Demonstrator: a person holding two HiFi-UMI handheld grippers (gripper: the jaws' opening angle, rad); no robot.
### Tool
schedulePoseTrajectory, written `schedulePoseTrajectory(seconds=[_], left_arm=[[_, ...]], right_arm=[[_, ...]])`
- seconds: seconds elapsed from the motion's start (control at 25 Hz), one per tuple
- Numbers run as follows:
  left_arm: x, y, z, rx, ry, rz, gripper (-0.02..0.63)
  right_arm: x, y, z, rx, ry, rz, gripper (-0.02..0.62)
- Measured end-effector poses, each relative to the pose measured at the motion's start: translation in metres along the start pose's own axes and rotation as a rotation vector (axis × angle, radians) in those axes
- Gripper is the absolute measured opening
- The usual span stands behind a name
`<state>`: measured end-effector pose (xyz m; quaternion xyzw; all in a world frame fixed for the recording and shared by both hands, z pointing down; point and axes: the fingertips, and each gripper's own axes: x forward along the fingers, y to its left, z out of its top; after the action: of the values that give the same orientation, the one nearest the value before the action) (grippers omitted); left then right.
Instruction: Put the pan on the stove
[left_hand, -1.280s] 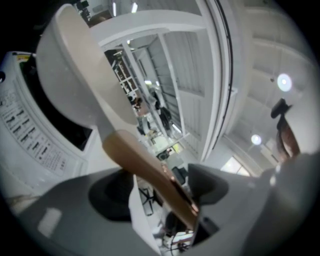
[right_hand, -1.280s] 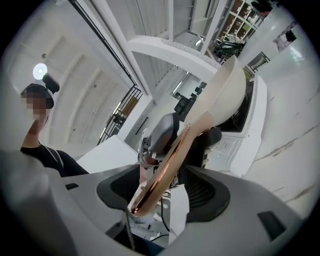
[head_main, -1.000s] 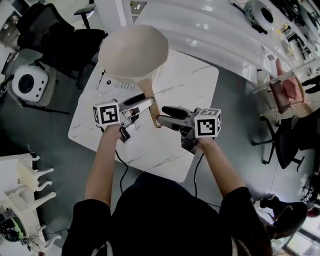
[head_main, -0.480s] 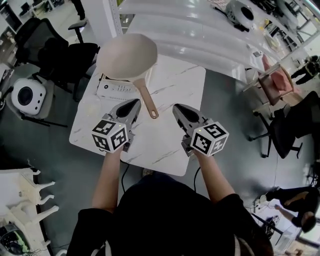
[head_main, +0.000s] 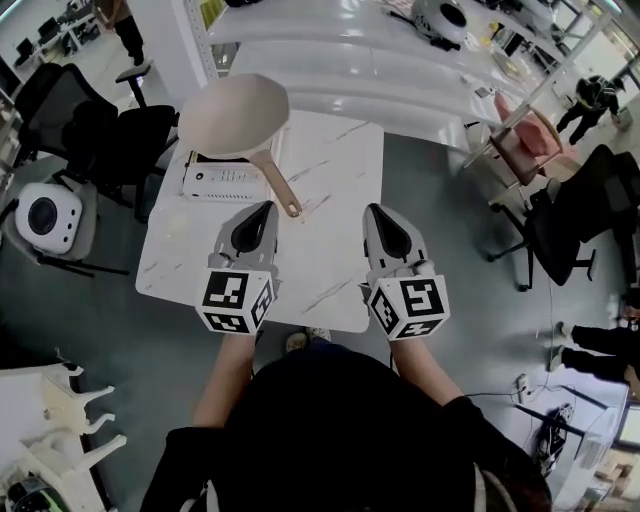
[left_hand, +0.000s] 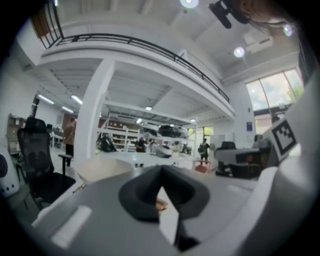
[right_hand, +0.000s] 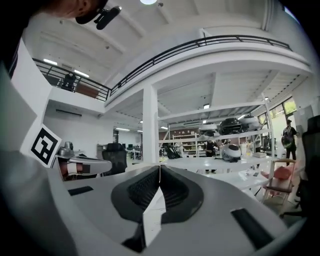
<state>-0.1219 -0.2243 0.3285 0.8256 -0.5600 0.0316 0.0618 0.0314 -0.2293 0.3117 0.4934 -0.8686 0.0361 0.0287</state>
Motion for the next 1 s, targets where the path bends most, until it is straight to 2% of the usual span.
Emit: schedulePoseTrajectory(seconds=[0.36, 0.64, 1.0], left_arm=[[-0.034, -0.034, 0.009, 0.070, -0.022, 0.020, 0.008], [-0.042, -0.056, 0.002, 0.074, -0.024, 0.002, 0.008], [-0.049, -0.062, -0.003, 0.073, -0.025, 0.000, 0.008]], right_arm=[[-0.047, 0.006, 0.006, -0.054, -0.047, -0.097, 0.023], [-0.065, 0.016, -0.008, -0.052, -0.024, -0.080, 0.020], [-0.074, 0.023, -0.014, -0.046, -0.015, -0.066, 0.020]])
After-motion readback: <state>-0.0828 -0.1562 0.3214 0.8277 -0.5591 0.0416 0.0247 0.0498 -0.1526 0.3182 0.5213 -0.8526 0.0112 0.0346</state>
